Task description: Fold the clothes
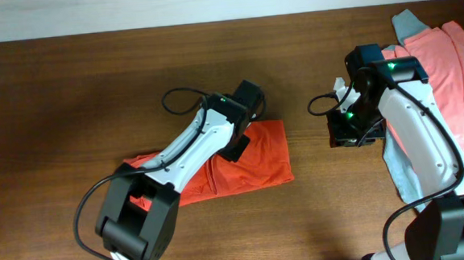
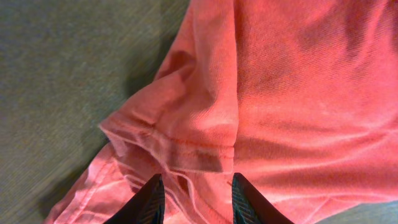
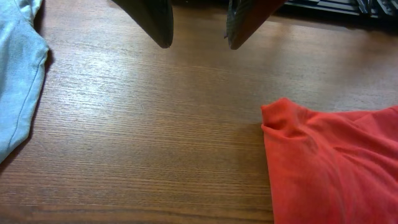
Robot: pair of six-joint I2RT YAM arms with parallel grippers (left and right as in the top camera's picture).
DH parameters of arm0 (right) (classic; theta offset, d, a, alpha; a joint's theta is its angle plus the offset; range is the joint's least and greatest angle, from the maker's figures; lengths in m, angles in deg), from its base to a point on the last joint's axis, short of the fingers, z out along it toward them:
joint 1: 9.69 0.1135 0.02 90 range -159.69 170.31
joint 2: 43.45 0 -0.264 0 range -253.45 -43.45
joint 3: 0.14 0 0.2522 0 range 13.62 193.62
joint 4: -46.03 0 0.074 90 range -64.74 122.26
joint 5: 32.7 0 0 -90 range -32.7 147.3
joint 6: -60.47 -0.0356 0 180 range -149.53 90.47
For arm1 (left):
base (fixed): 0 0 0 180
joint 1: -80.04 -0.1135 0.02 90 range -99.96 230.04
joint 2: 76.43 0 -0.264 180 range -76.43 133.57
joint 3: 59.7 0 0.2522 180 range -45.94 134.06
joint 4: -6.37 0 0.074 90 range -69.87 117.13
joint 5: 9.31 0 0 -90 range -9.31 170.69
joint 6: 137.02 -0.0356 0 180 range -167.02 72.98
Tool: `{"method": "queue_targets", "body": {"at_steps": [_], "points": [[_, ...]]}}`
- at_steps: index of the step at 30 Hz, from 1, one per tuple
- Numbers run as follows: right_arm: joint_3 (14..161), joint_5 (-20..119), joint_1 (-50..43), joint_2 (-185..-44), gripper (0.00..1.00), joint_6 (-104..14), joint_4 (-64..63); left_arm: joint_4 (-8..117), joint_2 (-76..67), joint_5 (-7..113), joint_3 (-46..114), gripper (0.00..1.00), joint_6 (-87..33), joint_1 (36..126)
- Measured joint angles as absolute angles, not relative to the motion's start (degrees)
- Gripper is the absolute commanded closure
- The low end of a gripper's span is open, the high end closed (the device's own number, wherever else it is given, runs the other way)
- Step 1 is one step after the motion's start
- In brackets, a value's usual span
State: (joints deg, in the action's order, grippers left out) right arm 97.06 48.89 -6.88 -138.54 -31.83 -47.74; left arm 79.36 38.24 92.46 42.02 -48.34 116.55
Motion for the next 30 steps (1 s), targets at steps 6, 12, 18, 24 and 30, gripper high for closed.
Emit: {"method": "queue_targets", "body": {"at_steps": [6, 12, 18, 24, 30], "points": [[97.06, 48.89, -6.88, -138.54, 0.67, -31.81, -47.76, 78.44, 39.99, 90.60, 41.91, 0.64, -48.34, 116.55], [97.06, 48.89, -6.88, -138.54, 0.66, -31.83, -47.76, 76.01, 40.47, 89.40, 41.91, 0.88, -48.32, 116.55], [97.06, 48.89, -6.88, -138.54, 0.66, -31.81, -48.33, 74.07, 40.47, 89.02, 41.89, 0.93, -48.45, 116.55], [97.06, 48.89, -6.88, -138.54, 0.66, -31.48, -48.33, 76.10, 40.49, 89.05, 41.89, 0.63, -48.48, 116.55], [97.06, 48.89, -6.88, -138.54, 0.67, -31.18, -48.33, 76.47, 40.49, 89.29, 41.89, 0.78, -48.48, 116.55]]}}
